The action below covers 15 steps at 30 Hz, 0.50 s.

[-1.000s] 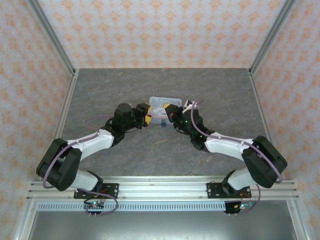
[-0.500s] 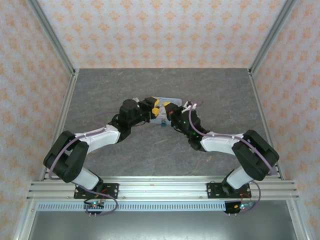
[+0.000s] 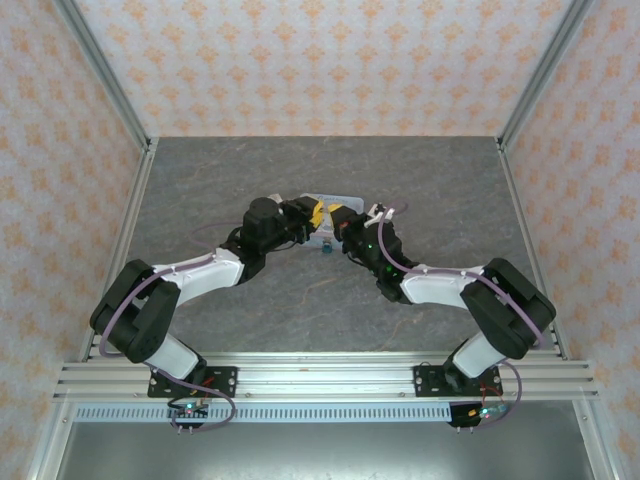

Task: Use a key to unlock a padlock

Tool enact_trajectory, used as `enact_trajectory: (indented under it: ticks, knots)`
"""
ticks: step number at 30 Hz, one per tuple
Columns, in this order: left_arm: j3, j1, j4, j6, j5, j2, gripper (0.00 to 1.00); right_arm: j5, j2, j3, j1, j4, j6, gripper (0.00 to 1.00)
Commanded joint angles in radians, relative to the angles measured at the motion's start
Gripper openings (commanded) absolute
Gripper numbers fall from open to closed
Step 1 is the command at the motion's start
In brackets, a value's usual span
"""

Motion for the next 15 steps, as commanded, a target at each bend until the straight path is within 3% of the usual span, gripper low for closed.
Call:
enact_trajectory:
  ticks: [1,8,10,11,15]
  knots:
    - [0.026,-0.008,0.01,-0.002,-0.016,-0.008,0.17,0.02,0.012,-0.016,-0.006,0.048,0.01,0.0]
    - [0.026,-0.007,-0.022,0.017,-0.025,-0.013,0.0,0.007,-0.002,-0.028,-0.009,0.047,0.008,0.0]
    - [0.026,-0.006,-0.036,0.043,-0.027,-0.013,0.0,-0.004,-0.019,-0.042,-0.016,0.025,0.003,0.23]
    - [0.029,-0.004,-0.044,0.072,-0.023,-0.013,0.0,-0.019,-0.039,-0.049,-0.026,-0.013,-0.007,0.42]
    - [0.073,0.022,-0.153,0.301,0.03,-0.033,0.0,-0.079,-0.17,-0.104,-0.083,-0.202,-0.093,0.64]
